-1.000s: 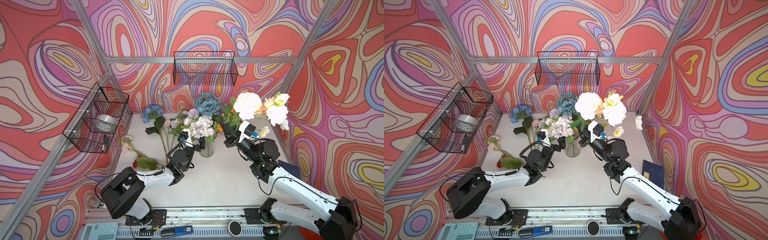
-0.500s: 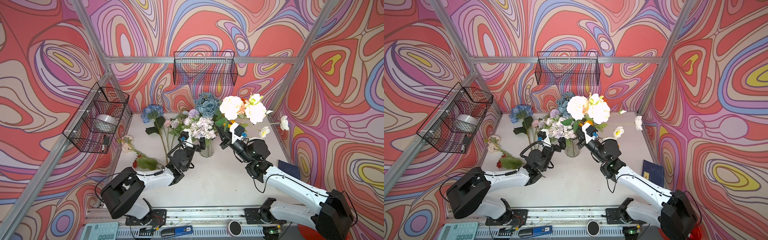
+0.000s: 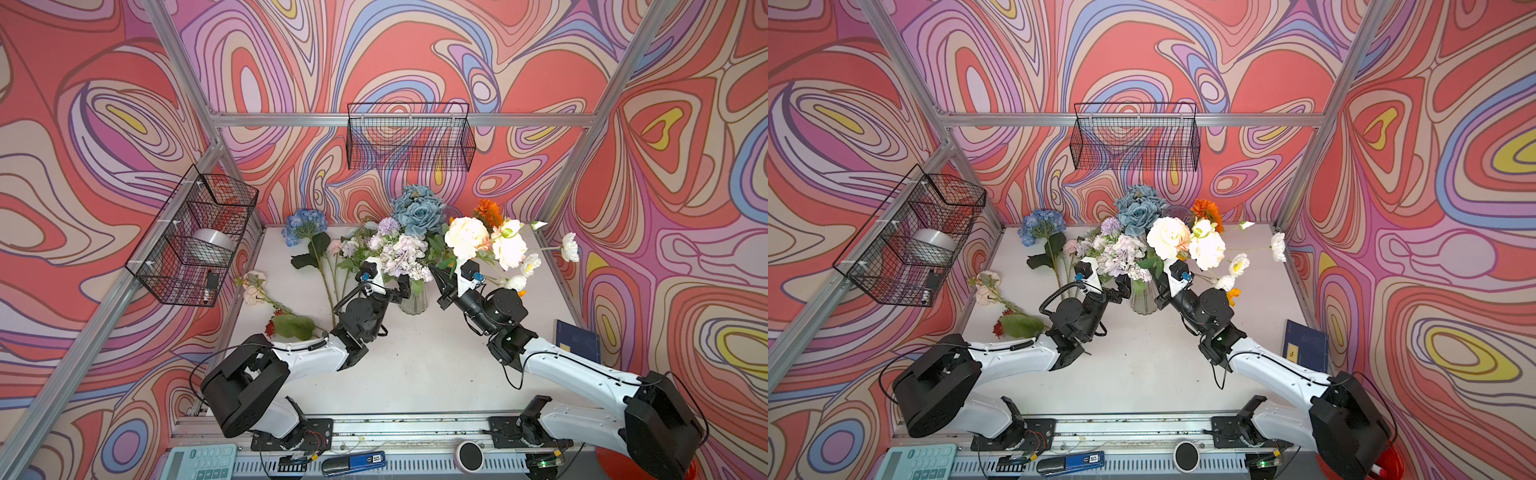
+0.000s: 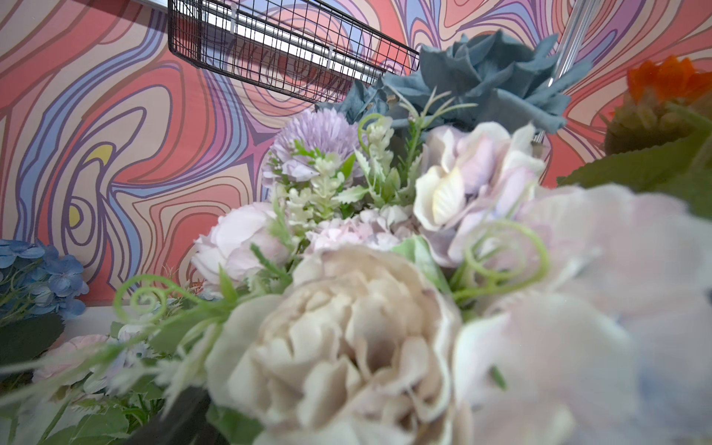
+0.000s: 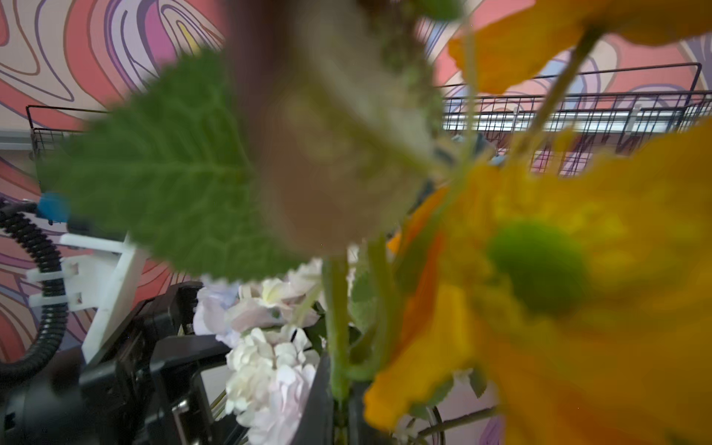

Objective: Arrange the flowers into the vase

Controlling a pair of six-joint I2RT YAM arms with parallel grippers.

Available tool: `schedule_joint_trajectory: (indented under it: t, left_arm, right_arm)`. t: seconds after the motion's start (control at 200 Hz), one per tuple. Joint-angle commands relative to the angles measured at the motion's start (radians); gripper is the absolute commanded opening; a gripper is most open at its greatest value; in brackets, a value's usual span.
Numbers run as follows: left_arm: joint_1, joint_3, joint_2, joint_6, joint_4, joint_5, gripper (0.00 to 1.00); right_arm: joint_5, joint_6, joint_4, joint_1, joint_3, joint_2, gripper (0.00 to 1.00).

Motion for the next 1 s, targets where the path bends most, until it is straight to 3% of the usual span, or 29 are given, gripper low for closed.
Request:
schedule_joint_trajectory:
  t: [0.0, 0.215, 0.396, 0.651, 0.796, 0.992]
  left_arm:
    - [0.005, 0.019, -0.022, -0.018, -0.001, 0.013, 0.92]
    - [0.005, 0.018, -0.031, -0.027, -0.009, 0.023, 0.92]
    - [0.004, 0.013, -0.036, -0.027, -0.005, 0.023, 0.92]
    - [0.004, -0.002, -0.051, -0.027, -0.001, 0.023, 0.92]
    - [0.005, -0.006, -0.059, -0.026, -0.006, 0.021, 0.92]
    - [0.004, -0.002, -0.053, -0.024, -0.008, 0.021, 0.92]
  right_arm:
    - [0.005, 0.038, -0.065, 0.007, -0.024, -0.026, 0.06]
    - [-0.003, 0.042, -0.178, 0.007, 0.028, -0.121, 0.3]
    - [-0.013, 0.067, -0.21, 0.006, 0.061, -0.173, 0.33]
    - [-0.052, 0.117, -0.208, 0.008, 0.101, -0.172, 0.27]
    - [-0.047, 0.108, -0.191, 0.008, 0.105, -0.156, 0.0]
    - [0.009, 0.052, -0.211, 0.009, 0.077, -0.109, 0.0]
